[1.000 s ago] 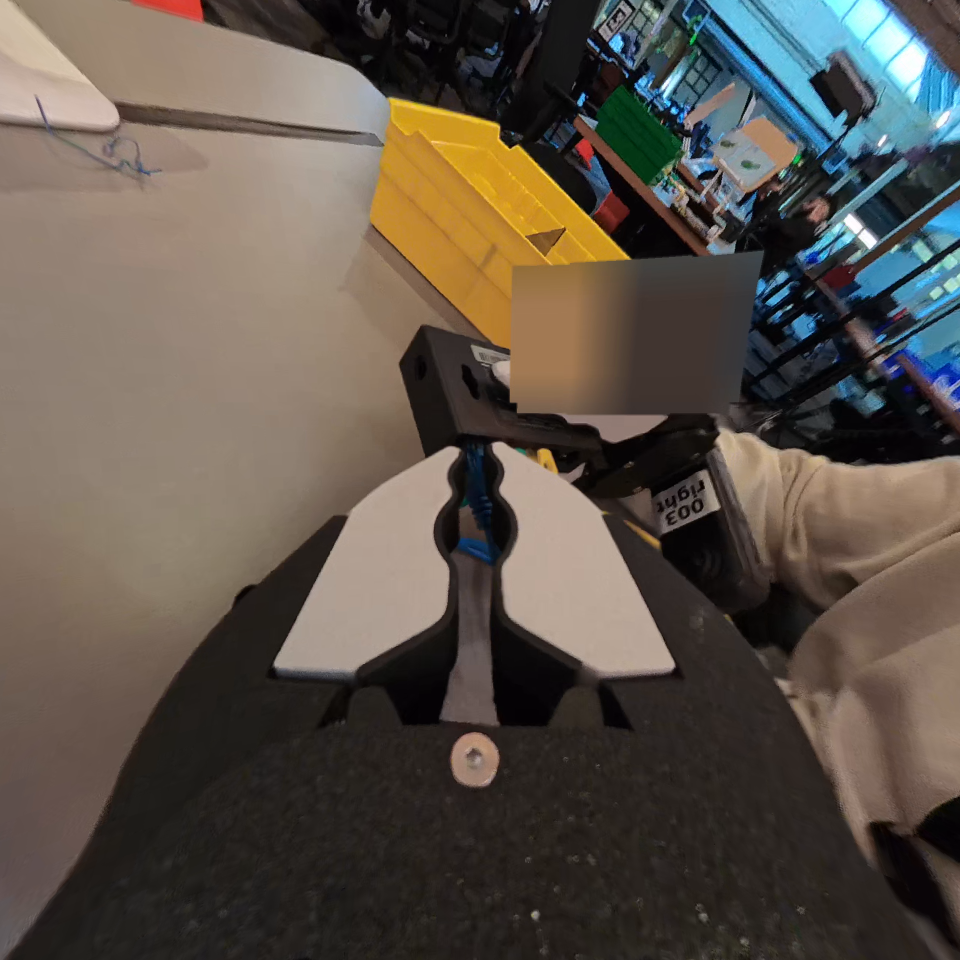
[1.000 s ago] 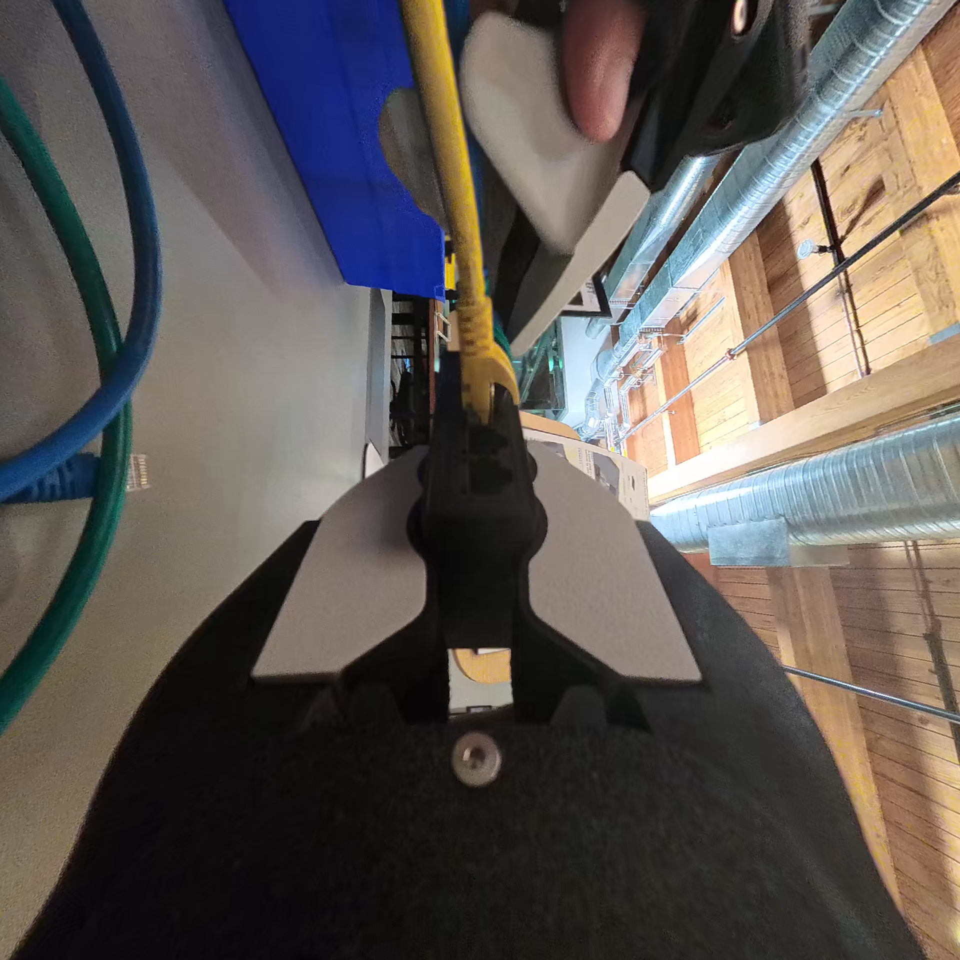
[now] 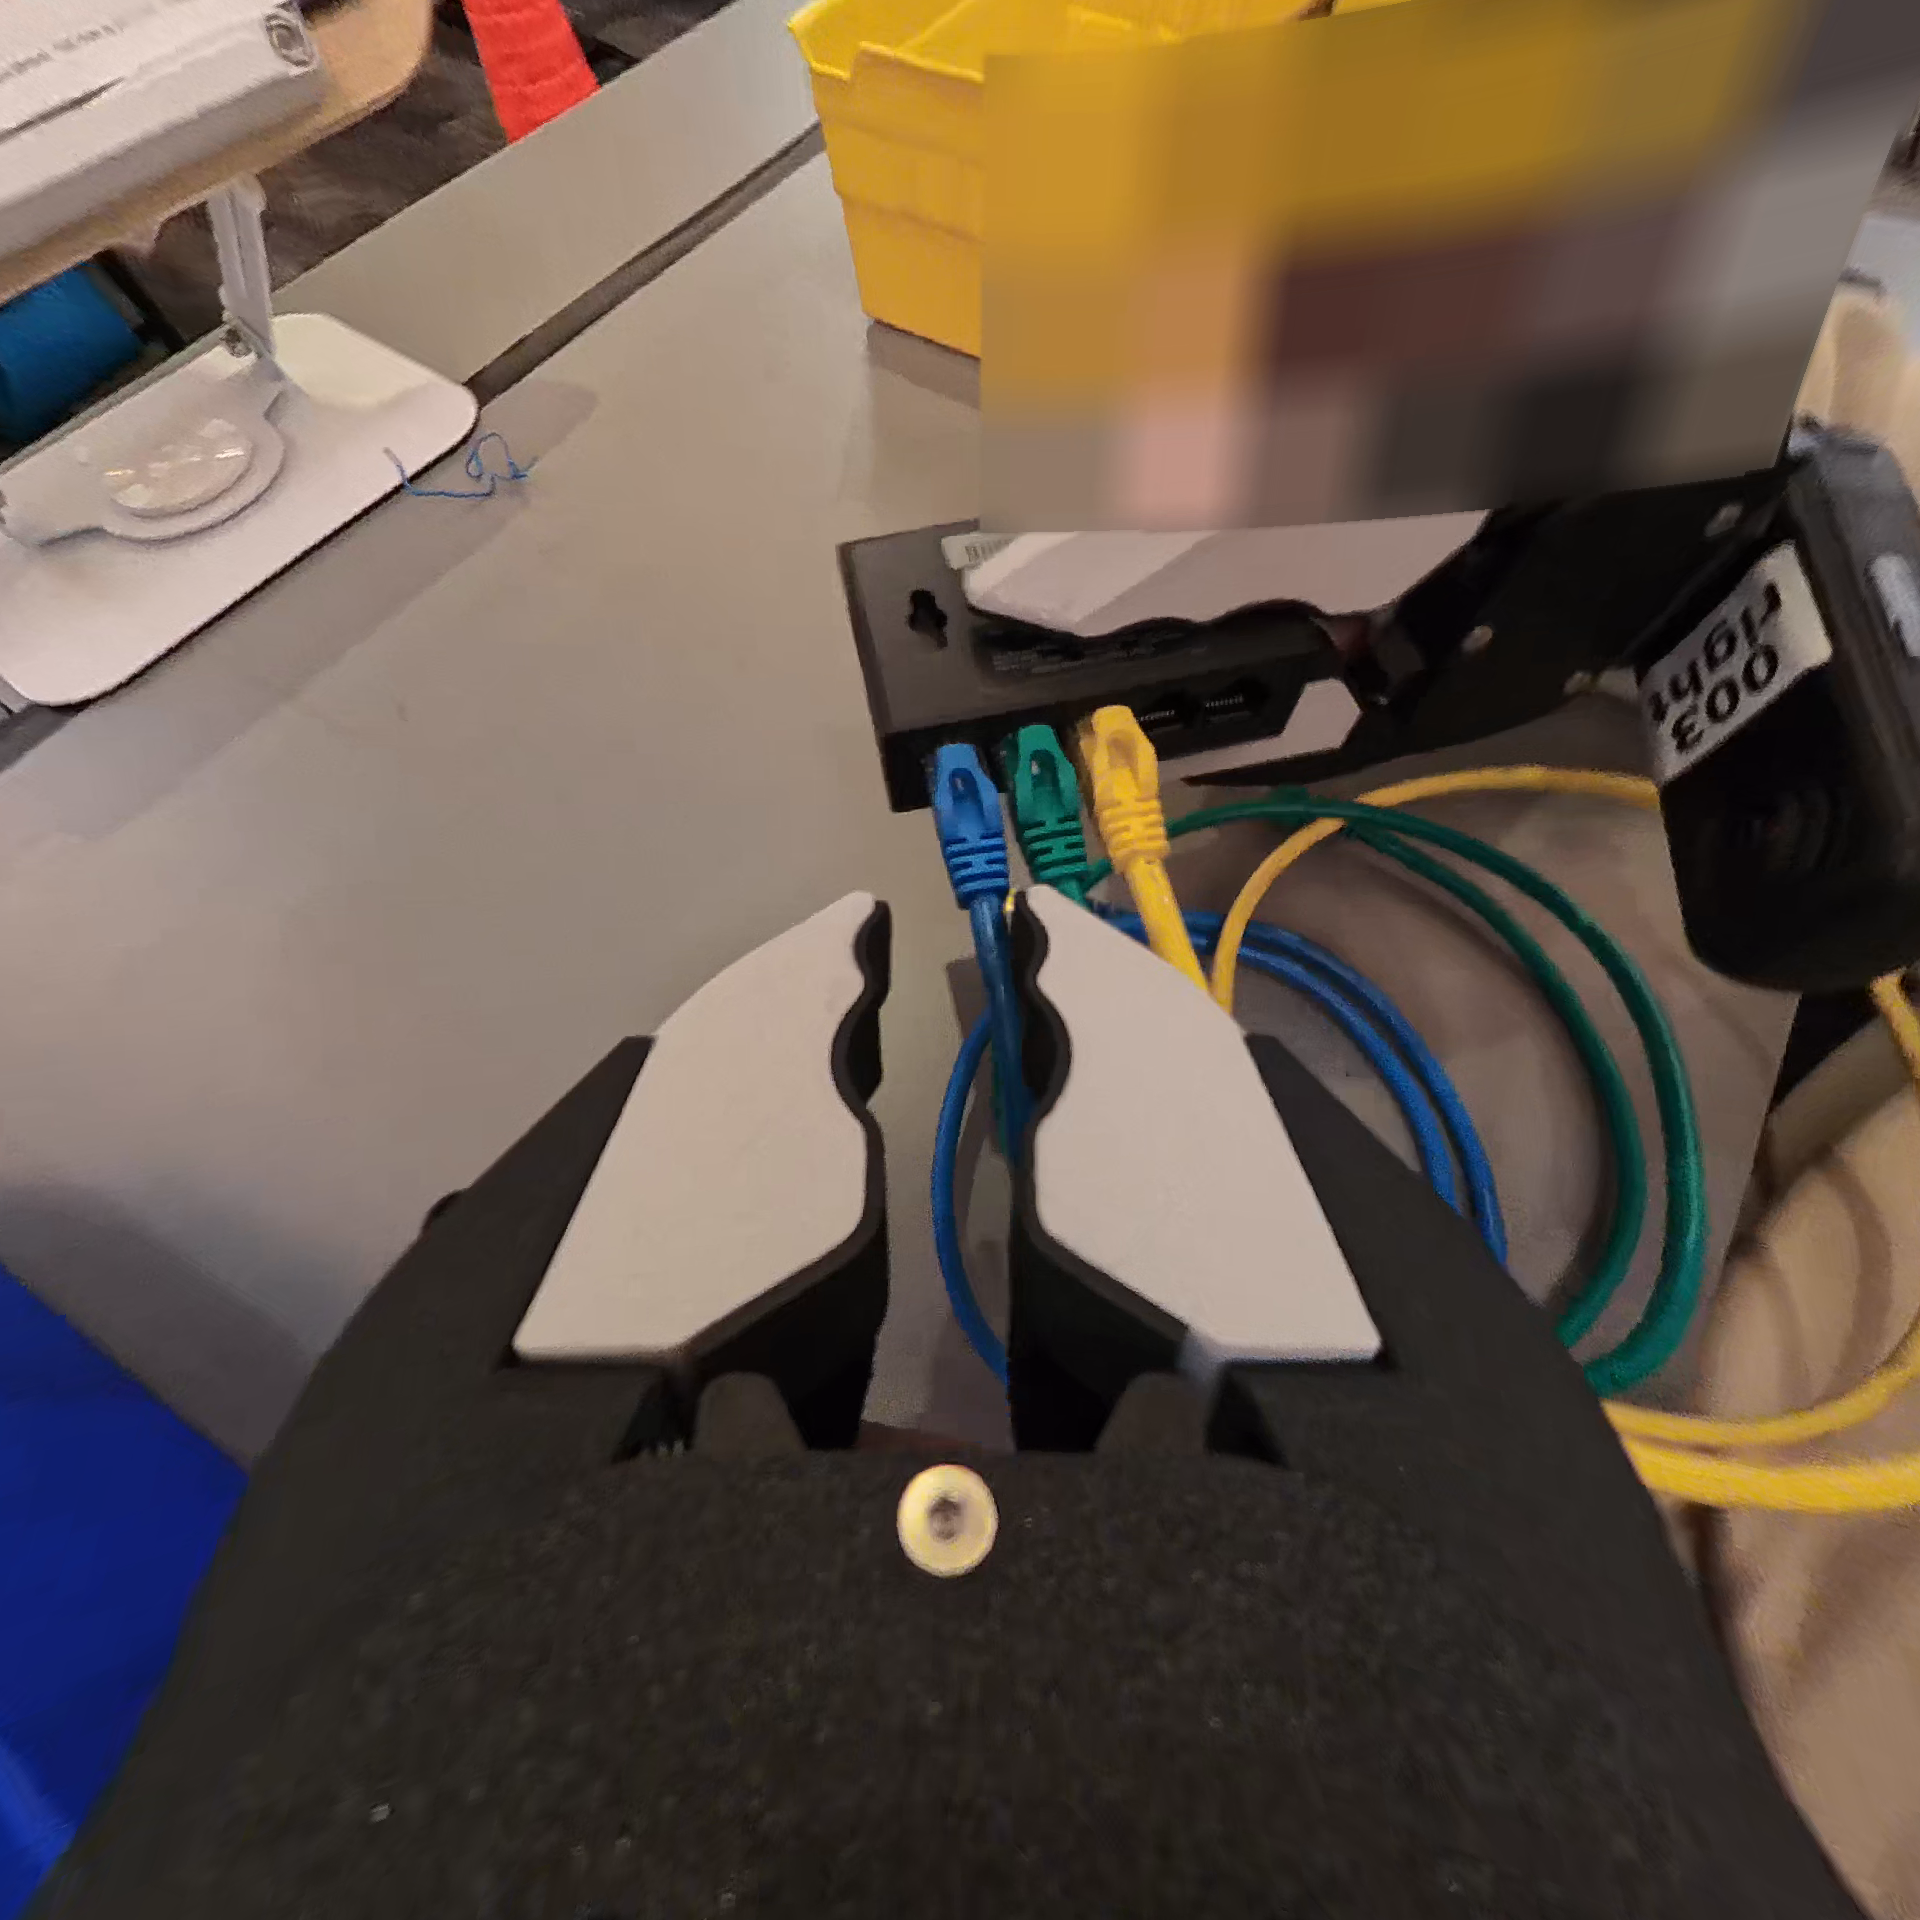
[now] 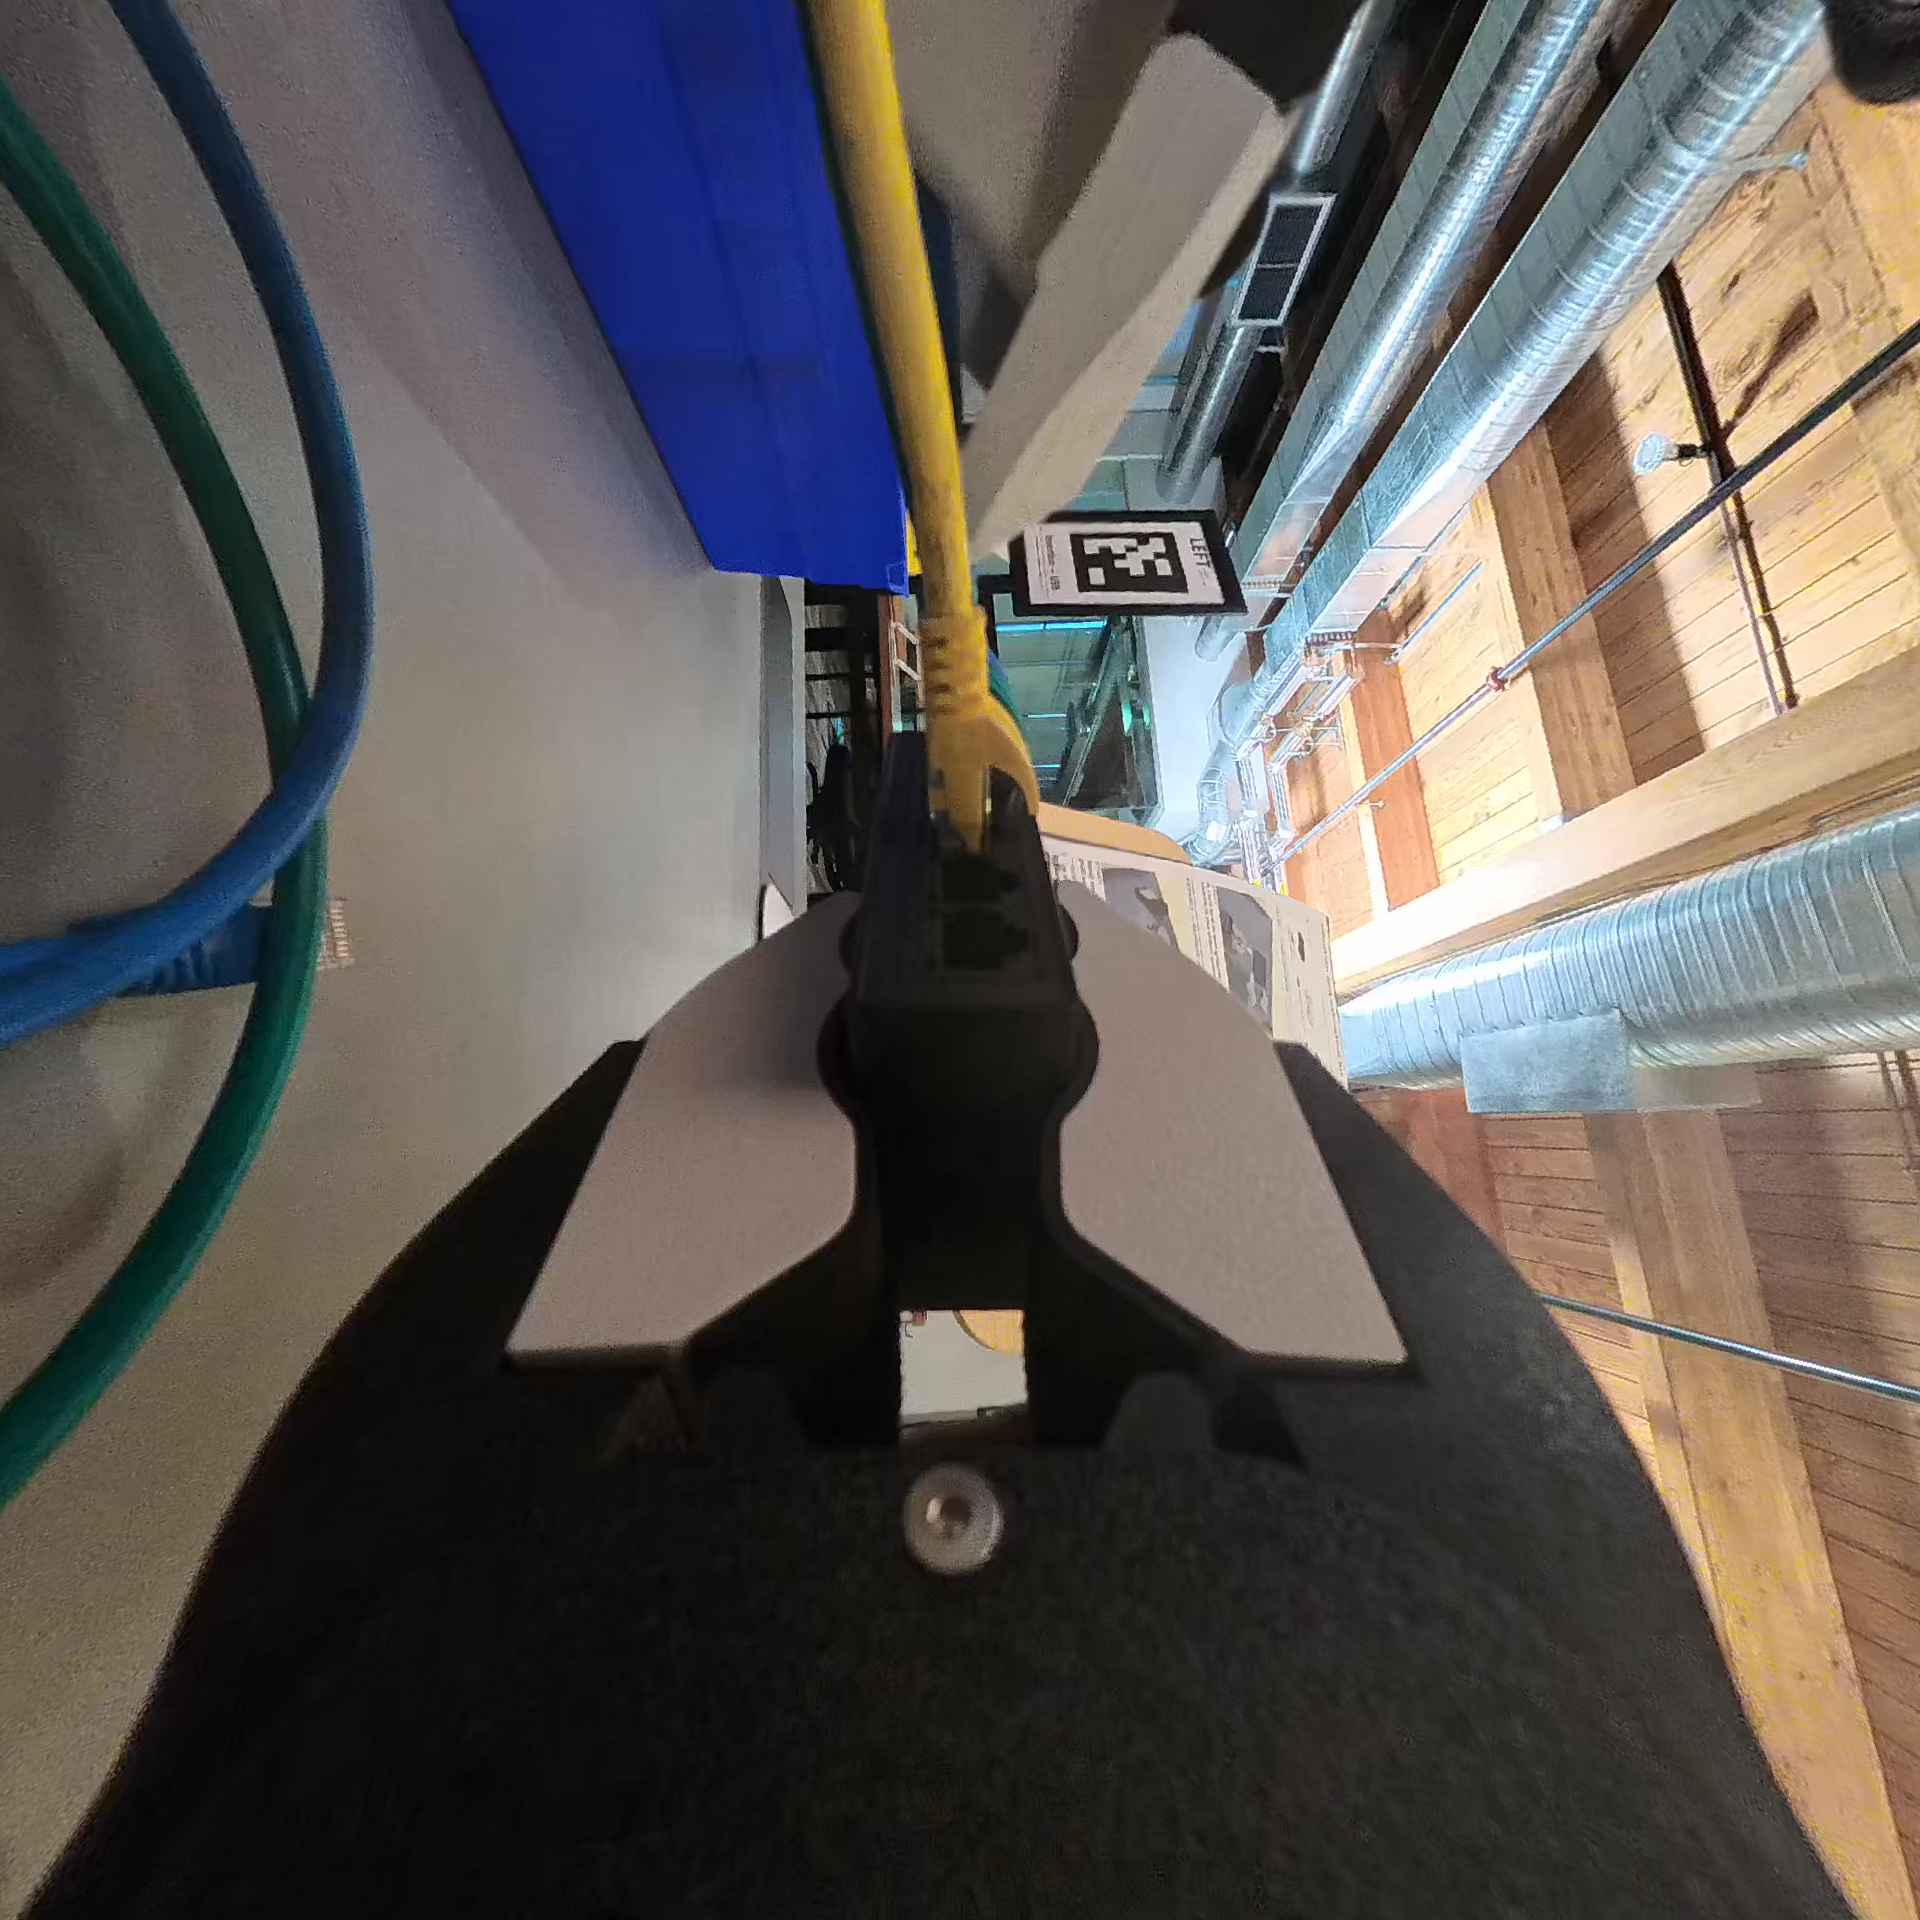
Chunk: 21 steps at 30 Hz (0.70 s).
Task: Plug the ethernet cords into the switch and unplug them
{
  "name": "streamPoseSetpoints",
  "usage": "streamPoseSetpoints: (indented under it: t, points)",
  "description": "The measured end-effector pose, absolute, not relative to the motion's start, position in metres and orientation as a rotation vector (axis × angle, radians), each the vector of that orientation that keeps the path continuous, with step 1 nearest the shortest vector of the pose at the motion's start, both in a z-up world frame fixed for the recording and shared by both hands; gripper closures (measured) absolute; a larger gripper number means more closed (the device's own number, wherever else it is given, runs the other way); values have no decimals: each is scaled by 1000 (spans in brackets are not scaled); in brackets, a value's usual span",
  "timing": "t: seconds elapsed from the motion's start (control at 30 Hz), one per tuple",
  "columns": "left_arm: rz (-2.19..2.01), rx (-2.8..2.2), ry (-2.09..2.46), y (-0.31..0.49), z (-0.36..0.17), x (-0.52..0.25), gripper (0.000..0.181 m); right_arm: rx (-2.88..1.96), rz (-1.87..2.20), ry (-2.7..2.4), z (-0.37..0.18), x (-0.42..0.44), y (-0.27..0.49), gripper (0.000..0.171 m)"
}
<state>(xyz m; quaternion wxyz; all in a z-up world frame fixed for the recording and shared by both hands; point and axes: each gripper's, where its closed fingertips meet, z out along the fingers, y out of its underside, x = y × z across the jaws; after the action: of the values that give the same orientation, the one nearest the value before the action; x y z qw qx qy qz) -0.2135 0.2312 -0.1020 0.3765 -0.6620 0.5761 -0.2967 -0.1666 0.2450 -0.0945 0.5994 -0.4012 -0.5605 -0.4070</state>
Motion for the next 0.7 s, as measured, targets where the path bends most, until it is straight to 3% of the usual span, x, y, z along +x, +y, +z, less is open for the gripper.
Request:
streamPoseSetpoints:
  t: [0.07,0.53,0.63,0.7]
  points:
    - [-712,-1636,1542,225,-104,-213,172,-916,-949,-1307,-96,-169,244,141]
    - [-629,-1684,1529,230,-110,-220,176,-1121,-909,-1270,-108,-163,260,140]
    - [-763,-1633,1568,205,-97,-217,176,-1365,-1023,-1244,-127,-115,282,140]
    - [-496,-1607,1541,224,-96,-223,176,-1279,-1008,-1212,-113,-109,278,141]
